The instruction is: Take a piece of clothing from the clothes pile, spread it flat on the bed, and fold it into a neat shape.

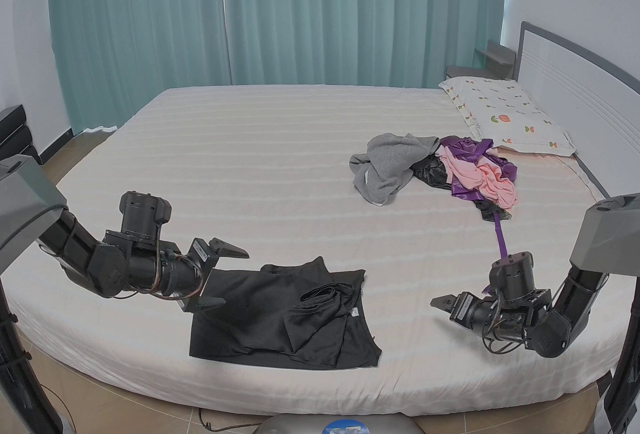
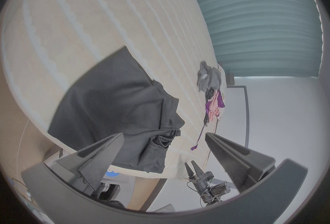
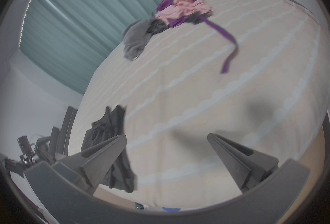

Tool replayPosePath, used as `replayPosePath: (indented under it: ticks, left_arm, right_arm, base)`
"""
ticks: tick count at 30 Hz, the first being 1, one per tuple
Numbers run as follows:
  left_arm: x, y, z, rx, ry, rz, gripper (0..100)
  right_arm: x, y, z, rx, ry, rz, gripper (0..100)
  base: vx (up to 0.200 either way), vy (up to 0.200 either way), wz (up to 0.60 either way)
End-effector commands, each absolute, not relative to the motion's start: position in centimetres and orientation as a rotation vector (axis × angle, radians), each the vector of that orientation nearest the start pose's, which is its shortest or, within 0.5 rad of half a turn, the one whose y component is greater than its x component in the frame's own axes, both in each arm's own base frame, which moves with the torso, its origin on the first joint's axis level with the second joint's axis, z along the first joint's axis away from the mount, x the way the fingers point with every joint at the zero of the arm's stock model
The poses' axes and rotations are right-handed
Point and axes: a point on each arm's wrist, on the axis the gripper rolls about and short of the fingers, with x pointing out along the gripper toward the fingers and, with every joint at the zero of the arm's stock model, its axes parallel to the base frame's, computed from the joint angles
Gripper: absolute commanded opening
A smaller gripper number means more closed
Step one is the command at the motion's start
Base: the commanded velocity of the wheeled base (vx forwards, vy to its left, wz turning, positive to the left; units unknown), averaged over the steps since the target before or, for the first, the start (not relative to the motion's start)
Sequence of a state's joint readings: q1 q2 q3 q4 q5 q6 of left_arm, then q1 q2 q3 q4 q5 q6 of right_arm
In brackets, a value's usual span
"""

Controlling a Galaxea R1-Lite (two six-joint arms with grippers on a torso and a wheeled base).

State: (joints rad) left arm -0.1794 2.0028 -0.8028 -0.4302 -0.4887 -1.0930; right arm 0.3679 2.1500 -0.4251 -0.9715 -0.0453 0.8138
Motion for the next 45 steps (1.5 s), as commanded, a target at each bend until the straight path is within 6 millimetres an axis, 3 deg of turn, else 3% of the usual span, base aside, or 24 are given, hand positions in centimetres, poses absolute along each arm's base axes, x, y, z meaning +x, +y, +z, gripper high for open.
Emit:
replayPosePath:
  ticks: [1,12,25,35,39,45]
  left_arm:
    - [32.7,-4.6,6.2,-1.173,1.057,-0.136,100]
    - [32.0,-4.7,5.6,-1.12,1.079,-0.152,100]
    - [32.0,-4.8,5.5,-1.114,1.076,-0.145,100]
    - [32.0,-4.8,5.5,-1.113,1.076,-0.144,100]
    - [32.0,-4.7,5.5,-1.114,1.075,-0.142,100]
    - [32.0,-4.8,5.6,-1.113,1.074,-0.144,100]
  right_arm:
    - [28.0,14.0,2.7,0.577,0.762,0.097,100]
    - [28.8,17.9,4.0,0.504,0.836,0.15,100]
    - [29.1,20.6,2.2,0.348,0.9,0.093,100]
    - [29.8,20.4,0.5,0.232,0.932,0.013,100]
    - [29.9,19.5,0.2,0.218,0.939,-0.035,100]
    - [29.5,16.3,0.8,0.23,0.965,-0.115,100]
  base:
    - [0.0,0.2,0.0]
    - [0.0,0.2,0.0]
    - [0.0,0.2,0.0]
    - [0.0,0.0,0.0]
    - [0.0,0.0,0.0]
    - [0.0,0.0,0.0]
